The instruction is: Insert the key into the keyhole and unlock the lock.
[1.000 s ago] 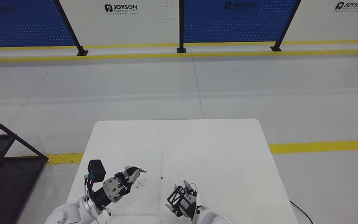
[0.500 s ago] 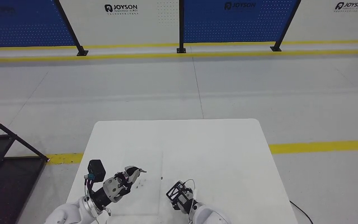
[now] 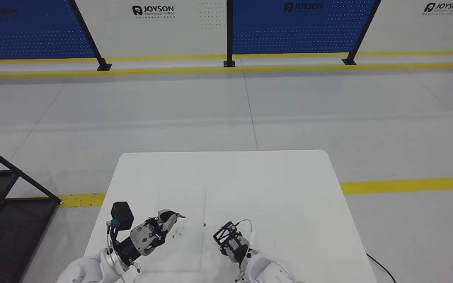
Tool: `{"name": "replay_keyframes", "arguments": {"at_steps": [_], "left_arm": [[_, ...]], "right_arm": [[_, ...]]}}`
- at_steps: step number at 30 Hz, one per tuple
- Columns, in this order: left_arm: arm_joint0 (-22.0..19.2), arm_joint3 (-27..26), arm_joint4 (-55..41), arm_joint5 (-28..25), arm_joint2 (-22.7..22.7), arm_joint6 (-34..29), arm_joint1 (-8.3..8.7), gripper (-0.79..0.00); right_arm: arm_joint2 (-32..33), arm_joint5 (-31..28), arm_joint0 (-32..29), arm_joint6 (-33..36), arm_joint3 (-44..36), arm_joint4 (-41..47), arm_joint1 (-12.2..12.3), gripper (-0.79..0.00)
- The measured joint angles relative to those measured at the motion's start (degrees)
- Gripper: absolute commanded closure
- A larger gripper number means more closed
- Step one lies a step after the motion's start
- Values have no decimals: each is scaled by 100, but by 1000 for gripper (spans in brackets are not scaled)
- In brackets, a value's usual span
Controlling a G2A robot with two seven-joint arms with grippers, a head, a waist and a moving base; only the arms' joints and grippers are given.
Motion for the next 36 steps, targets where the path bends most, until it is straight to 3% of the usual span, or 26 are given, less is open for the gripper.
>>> {"name": "replay_keyframes", "arguments": {"at_steps": [6, 16, 30, 36], "left_arm": [[-29, -27, -30, 64, 59, -35, -3, 0], [-137, 69, -60, 1, 357, 111, -17, 0], [-433, 516, -1153, -341, 1212, 532, -91, 0], [-592, 725, -1814, -638, 1605, 807, -140, 0]], "right_arm": [[592, -269, -372, -536, -584, 455, 145, 0], [1643, -1450, -874, -1533, -1172, 1678, 352, 0], [1887, -2607, -982, -2406, -1225, 3129, 374, 0], [1843, -3540, -937, -2464, -1173, 3839, 389, 0]]}}
